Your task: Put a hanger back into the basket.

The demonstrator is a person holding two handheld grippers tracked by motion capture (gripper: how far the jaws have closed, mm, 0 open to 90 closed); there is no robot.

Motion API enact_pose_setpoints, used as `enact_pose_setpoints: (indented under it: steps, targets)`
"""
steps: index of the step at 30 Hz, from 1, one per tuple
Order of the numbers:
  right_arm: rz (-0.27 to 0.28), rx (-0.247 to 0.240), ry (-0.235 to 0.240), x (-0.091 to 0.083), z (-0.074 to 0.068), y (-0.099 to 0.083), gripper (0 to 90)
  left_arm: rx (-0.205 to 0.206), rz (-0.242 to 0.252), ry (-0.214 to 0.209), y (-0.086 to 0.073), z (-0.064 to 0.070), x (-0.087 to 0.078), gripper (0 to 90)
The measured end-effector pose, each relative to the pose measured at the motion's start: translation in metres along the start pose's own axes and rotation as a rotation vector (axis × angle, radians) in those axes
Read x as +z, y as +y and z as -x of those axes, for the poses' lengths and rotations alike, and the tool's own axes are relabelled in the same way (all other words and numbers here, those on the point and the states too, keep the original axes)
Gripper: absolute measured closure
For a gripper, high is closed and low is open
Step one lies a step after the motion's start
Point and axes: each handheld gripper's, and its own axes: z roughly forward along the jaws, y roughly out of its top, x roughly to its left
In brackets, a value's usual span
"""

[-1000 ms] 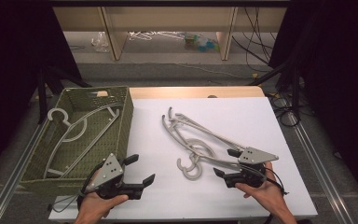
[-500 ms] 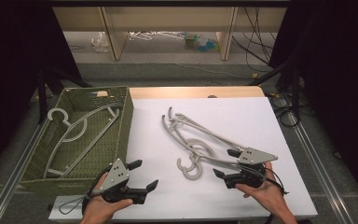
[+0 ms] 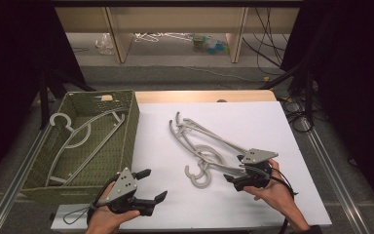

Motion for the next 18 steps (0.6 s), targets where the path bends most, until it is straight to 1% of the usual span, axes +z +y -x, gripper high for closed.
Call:
enact_pose_setpoints:
  steps: [2,3,4,5,6,7,8,9,10,11,12,13,14,15,16,17,18]
  targets:
    - [-0.026,-0.009,-0.004,0.003,0.002,0.002,19.5,0.008,-0.007,-0.009,0.000,0.001,0.001,16.0]
    - [-0.041,-0.003,-0.006,0.005,0.003,0.003,21.0,0.019,-0.014,-0.011,0.000,0.001,0.001,16.0]
    - [-0.053,-0.018,-0.012,0.008,0.005,0.004,21.9,0.016,-0.004,-0.025,-0.001,0.002,0.002,16.0]
    - [-0.073,-0.028,-0.017,0.010,0.007,0.006,21.6,0.024,-0.012,-0.015,0.000,0.002,0.001,16.0]
    - [-0.112,-0.064,-0.028,0.016,0.010,0.008,24.2,0.025,-0.013,-0.019,0.000,0.003,0.001,16.0]
    - [-0.112,-0.064,-0.028,0.016,0.010,0.008,24.2,0.024,-0.010,-0.022,-0.001,0.003,0.001,16.0]
    - [-0.130,-0.073,-0.026,0.019,0.010,0.009,26.0,0.025,-0.012,-0.024,-0.001,0.003,0.001,16.0]
    - [-0.133,-0.085,-0.026,0.023,0.011,0.010,26.9,0.027,-0.012,-0.026,-0.001,0.002,0.000,16.0]
    - [-0.138,-0.077,-0.022,0.026,0.010,0.010,27.9,0.019,-0.012,-0.025,-0.001,0.003,0.000,16.0]
    - [-0.149,-0.090,-0.022,0.028,0.011,0.011,30.3,0.022,-0.010,-0.023,-0.001,0.002,0.000,16.0]
    - [-0.184,-0.103,0.008,0.033,0.012,0.011,36.0,0.022,-0.008,-0.023,-0.001,0.002,0.000,16.0]
    - [-0.184,-0.103,0.008,0.033,0.012,0.011,36.0,0.018,-0.006,-0.023,-0.001,0.002,0.000,16.0]
    - [-0.205,-0.090,0.016,0.035,0.011,0.010,39.3,0.018,-0.001,-0.031,-0.001,0.001,0.000,16.0]
    - [-0.228,-0.104,0.018,0.040,0.013,0.009,44.8,0.018,-0.002,-0.029,-0.001,0.001,0.000,16.0]
    - [-0.228,-0.104,0.018,0.040,0.013,0.009,44.8,0.020,-0.007,-0.023,-0.001,0.002,-0.001,16.0]
    - [-0.238,-0.100,0.024,0.042,0.015,0.009,49.3,0.025,-0.012,-0.035,-0.001,0.002,0.000,16.0]
    - [-0.238,-0.100,0.024,0.042,0.015,0.009,49.3,0.025,-0.012,-0.035,-0.001,0.002,0.000,16.0]
